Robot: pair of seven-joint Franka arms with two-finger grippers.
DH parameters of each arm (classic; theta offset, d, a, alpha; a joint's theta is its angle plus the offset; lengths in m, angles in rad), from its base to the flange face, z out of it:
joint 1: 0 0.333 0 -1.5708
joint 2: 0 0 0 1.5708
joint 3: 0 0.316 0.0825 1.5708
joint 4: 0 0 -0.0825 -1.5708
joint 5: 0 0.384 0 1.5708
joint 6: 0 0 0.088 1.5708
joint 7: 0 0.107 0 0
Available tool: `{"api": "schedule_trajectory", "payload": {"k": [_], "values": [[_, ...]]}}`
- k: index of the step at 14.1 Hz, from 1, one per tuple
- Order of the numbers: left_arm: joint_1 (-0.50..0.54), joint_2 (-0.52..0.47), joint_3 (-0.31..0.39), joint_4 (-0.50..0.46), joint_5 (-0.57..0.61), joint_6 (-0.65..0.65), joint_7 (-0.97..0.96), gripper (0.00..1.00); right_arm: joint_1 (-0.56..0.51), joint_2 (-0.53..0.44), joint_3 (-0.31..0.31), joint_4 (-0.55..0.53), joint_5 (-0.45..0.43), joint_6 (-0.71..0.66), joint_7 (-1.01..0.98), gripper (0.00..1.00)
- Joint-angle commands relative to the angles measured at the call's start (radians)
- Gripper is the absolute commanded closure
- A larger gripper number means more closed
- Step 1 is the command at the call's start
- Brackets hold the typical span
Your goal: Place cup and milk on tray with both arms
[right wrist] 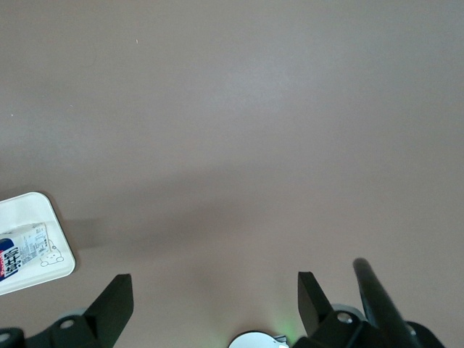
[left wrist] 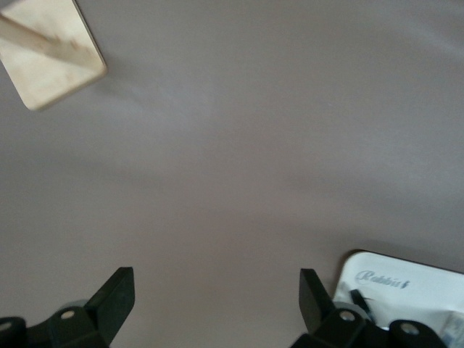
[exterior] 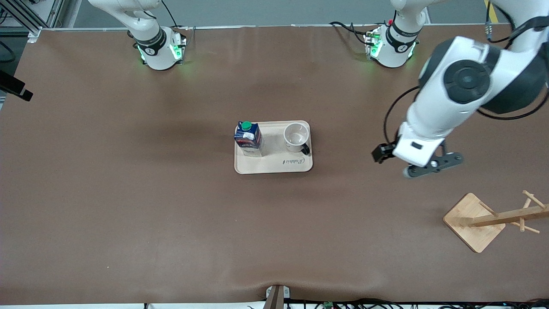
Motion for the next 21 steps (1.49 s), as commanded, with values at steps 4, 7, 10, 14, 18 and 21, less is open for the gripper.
{"api": "schedule_trajectory", "payload": {"k": [4,7,10,14,18,21], "values": [[0.072,-0.060,0.001,0.052,-0.025,-0.095,0.153,0.00,-0.015,-0.015,0.002,-0.008,0.018,-0.004,-0.009,0.00],[0.094,-0.065,0.001,0.111,-0.035,-0.152,0.270,0.00,-0.016,-0.014,0.002,-0.008,0.018,-0.004,-0.008,0.00],[0.083,-0.114,0.058,0.112,-0.055,-0.176,0.356,0.00,-0.018,-0.014,0.002,-0.008,0.018,-0.004,-0.008,0.00],[-0.169,-0.212,0.433,0.108,-0.153,-0.224,0.548,0.00,-0.033,-0.012,0.002,-0.010,0.018,-0.004,-0.008,0.00],[-0.252,-0.299,0.625,0.072,-0.264,-0.288,0.676,0.00,-0.032,-0.012,0.002,-0.008,0.018,-0.003,-0.008,0.00],[-0.274,-0.371,0.686,-0.004,-0.336,-0.287,0.673,0.00,-0.035,-0.012,0.002,-0.008,0.018,-0.003,-0.008,0.00]]}}
